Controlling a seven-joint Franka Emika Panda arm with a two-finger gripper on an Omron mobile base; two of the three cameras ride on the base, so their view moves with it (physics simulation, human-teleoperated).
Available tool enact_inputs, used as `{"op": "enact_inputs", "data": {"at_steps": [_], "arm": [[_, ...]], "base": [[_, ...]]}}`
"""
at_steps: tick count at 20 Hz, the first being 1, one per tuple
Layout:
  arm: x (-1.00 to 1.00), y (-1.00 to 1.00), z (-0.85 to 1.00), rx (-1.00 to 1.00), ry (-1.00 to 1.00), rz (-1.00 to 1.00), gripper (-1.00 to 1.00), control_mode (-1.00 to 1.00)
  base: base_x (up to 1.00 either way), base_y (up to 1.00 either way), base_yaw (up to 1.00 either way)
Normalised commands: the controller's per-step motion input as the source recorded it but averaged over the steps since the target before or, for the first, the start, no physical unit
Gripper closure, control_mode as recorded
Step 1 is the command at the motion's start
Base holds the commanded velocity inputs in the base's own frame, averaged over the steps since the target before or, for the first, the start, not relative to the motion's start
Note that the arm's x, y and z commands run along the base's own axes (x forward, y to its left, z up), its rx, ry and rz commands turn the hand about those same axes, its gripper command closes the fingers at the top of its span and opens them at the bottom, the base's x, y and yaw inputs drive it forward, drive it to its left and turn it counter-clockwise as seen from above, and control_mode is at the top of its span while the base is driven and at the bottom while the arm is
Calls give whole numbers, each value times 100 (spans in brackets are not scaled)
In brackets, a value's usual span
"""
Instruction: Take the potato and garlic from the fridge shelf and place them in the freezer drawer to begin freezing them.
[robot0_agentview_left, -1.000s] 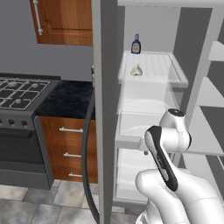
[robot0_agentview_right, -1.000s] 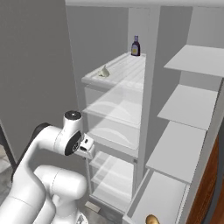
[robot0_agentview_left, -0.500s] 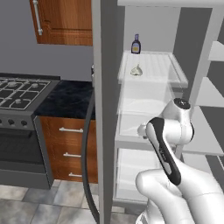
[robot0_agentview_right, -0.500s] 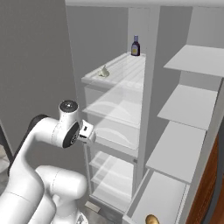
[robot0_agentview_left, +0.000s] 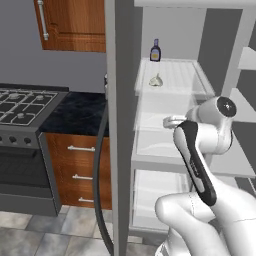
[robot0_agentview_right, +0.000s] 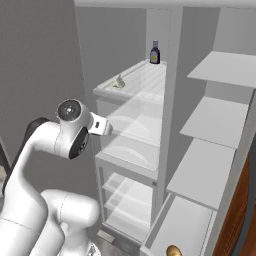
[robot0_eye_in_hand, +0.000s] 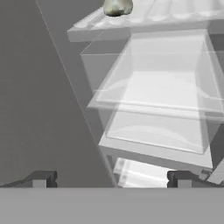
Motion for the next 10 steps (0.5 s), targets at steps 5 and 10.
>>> {"op": "enact_inputs", "data": {"at_steps": [5, 10], "arm": [[17, -7, 100, -5, -19, -4, -100, -100], [59, -1, 86, -4, 4, -5, -100, -100]], "base": [[0, 0, 0], [0, 0, 0]]}}
